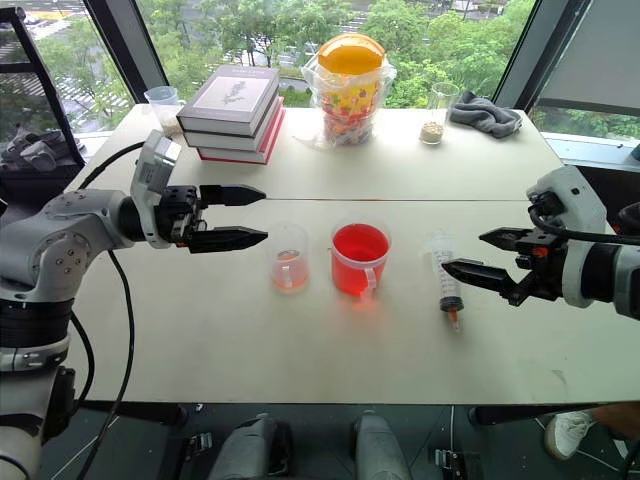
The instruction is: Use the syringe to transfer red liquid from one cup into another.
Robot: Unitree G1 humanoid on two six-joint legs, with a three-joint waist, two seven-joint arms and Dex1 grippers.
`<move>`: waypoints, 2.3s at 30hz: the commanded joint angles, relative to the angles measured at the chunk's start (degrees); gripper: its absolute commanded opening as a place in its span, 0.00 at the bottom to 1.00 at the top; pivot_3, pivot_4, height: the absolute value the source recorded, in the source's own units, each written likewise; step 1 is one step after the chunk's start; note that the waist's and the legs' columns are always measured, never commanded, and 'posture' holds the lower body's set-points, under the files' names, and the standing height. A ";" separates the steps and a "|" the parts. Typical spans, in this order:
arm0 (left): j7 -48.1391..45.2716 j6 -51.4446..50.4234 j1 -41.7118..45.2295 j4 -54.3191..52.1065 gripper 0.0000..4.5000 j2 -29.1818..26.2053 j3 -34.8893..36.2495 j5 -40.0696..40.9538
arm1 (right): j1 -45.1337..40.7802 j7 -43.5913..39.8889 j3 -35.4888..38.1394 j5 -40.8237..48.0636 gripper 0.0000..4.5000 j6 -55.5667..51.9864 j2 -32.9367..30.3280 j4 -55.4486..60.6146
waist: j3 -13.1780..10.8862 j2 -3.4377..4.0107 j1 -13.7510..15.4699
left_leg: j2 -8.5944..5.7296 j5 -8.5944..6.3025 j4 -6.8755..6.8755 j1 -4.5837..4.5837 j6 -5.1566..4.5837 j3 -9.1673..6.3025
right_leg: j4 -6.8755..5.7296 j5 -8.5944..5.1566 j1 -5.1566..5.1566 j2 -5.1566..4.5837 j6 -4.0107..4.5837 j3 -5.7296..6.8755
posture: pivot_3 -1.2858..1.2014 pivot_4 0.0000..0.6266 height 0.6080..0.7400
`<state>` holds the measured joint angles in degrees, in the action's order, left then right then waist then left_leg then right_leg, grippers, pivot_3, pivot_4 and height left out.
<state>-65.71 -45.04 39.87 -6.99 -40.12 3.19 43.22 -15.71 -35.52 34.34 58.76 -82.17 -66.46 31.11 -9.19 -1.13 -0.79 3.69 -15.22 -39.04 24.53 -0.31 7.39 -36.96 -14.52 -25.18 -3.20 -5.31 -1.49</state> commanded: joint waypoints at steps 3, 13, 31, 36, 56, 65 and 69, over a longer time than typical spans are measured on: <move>-0.02 -0.90 3.09 0.24 1.00 0.88 0.77 1.47 | 0.08 -0.55 1.23 -0.01 0.99 0.57 -1.60 0.24 | -0.01 -0.01 -0.01 | -0.01 0.00 -0.02 0.00 0.00 0.00 | 0.00 0.00 0.01 0.00 0.00 -0.01 | 0.52 0.24 1.00; 0.35 0.43 4.70 1.38 1.00 2.63 -0.62 -0.10 | 1.21 0.12 2.66 -1.94 0.99 1.48 -2.24 -0.12 | -0.01 -0.01 0.01 | -0.01 0.00 -0.03 0.00 0.00 0.00 | 0.00 0.00 0.02 0.01 -0.01 0.00 | 0.52 0.24 1.00; -2.67 4.24 4.47 3.07 1.00 4.50 -2.80 -2.19 | -5.57 -2.56 -12.81 -7.31 0.99 1.64 -10.29 -9.12 | -0.01 -0.01 -0.10 | 0.00 0.00 -0.04 -0.01 0.00 0.01 | -0.01 0.00 0.00 0.01 0.00 -0.02 | 0.52 0.24 1.00; -4.50 6.06 5.28 4.63 1.00 5.08 -3.76 -3.43 | -18.69 -1.06 -26.85 -10.07 0.99 -3.20 -6.12 -17.05 | -0.02 -0.02 -0.35 | 0.01 0.00 -0.04 0.00 0.00 0.04 | -0.02 0.00 -0.06 0.01 0.01 -0.06 | 0.52 0.24 1.00; -3.15 8.59 2.42 1.52 1.00 6.52 -3.14 -4.73 | -45.85 -8.76 -62.11 -35.91 0.99 0.36 14.66 -60.76 | -0.03 -0.01 -0.05 | -0.04 0.00 -0.06 0.39 -0.02 0.17 | -0.04 0.12 -0.32 0.06 -0.21 0.01 | 0.52 0.24 1.00; -2.13 9.33 1.64 1.14 1.00 6.79 -3.10 -4.95 | -46.63 -13.99 -66.12 -40.69 0.47 0.87 18.03 -62.02 | -0.03 0.00 -0.13 | -0.02 0.00 -0.11 0.39 -0.02 0.14 | -0.11 0.12 -0.30 0.09 -0.21 0.03 | 0.52 0.24 1.00; -1.64 9.68 1.55 1.00 1.00 7.04 -3.24 -5.12 | -46.13 -14.39 -65.48 -41.44 0.31 -0.36 18.34 -60.55 | -0.03 0.00 -0.17 | -0.01 0.01 -0.12 0.39 0.00 0.14 | -0.12 0.13 -0.29 0.11 -0.21 0.03 | 0.52 0.24 1.00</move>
<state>-67.50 -36.66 41.05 -4.60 -33.03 -1.22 37.95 -61.68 -49.37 -31.29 17.67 -81.68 -48.24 -30.98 -9.22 -1.13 -0.96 3.67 -15.21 -39.16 24.92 -0.32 7.53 -37.08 -14.40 -25.47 -3.09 -5.52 -1.46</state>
